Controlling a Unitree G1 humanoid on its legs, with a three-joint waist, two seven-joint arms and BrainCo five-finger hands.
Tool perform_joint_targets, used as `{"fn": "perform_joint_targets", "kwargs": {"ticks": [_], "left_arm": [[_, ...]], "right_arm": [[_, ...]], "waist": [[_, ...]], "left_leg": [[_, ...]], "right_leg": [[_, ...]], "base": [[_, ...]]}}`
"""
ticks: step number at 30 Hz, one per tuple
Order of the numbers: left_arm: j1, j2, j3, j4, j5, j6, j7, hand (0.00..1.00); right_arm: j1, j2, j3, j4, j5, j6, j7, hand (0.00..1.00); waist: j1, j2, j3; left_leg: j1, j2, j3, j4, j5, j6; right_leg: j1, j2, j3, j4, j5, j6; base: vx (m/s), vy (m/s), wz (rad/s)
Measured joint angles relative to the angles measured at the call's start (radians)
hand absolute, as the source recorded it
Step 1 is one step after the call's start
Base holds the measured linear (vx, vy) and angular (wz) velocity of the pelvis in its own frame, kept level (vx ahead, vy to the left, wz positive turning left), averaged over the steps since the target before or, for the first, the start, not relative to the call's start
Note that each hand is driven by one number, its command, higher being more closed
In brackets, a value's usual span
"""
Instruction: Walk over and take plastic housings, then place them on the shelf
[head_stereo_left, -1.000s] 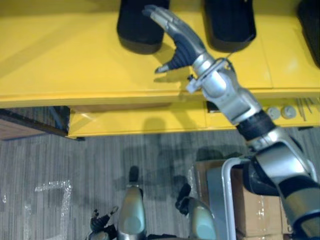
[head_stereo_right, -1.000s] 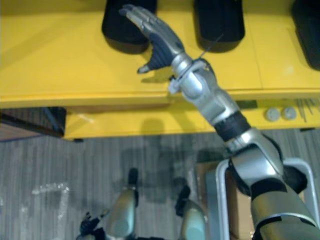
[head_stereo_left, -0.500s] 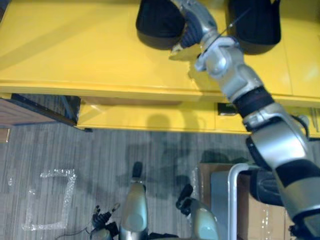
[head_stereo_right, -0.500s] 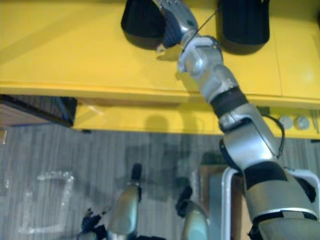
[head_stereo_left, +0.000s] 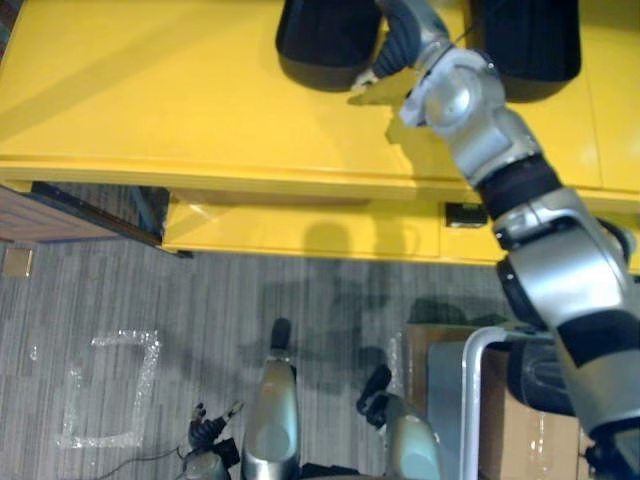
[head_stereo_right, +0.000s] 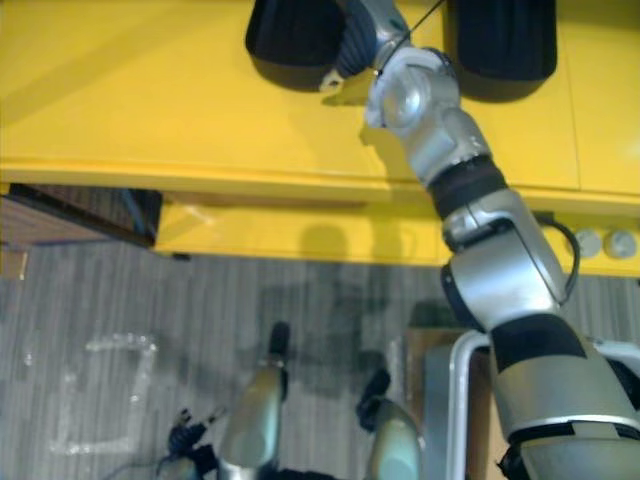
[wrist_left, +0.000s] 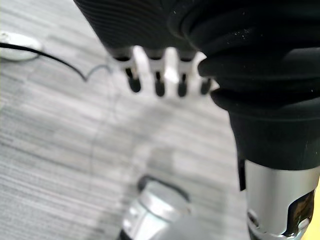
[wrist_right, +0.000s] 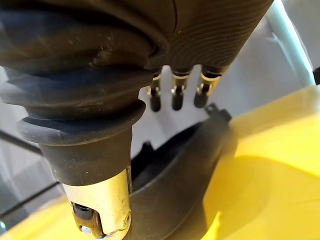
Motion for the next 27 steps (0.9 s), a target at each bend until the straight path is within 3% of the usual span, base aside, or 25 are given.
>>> {"fn": "perform_joint_targets", "kwargs": {"ticks": [8, 15, 27], "left_arm": [[0.000, 0.000, 0.001, 0.000, 0.000, 0.000, -0.024, 0.00], [-0.002, 0.000, 0.001, 0.000, 0.000, 0.000, -0.036, 0.00], [-0.002, 0.000, 0.001, 0.005, 0.000, 0.000, -0.037, 0.00]], "right_arm": [[0.000, -0.031, 0.092, -0.056, 0.070, -0.015, 0.086, 0.00], [0.005, -0.057, 0.170, -0.143, 0.197, -0.020, 0.150, 0.00], [0.052, -0.054, 0.207, -0.160, 0.197, -0.023, 0.168, 0.00]], "waist": [[-0.008, 0.003, 0.002], [-0.009, 0.003, 0.002], [-0.006, 0.002, 0.001]], "left_leg": [[0.006, 0.003, 0.023, -0.003, 0.000, 0.000], [0.006, 0.003, 0.023, -0.004, 0.000, 0.000], [0.007, 0.001, 0.023, -0.009, 0.001, 0.000]], "right_leg": [[-0.018, -0.002, 0.023, 0.013, -0.002, -0.002], [-0.019, -0.002, 0.023, 0.013, -0.002, -0.002], [-0.019, -0.005, 0.022, 0.014, -0.002, -0.001]], "base": [[0.00, 0.004, -0.07], [0.00, 0.000, 0.00], [0.00, 0.000, 0.00]]}}
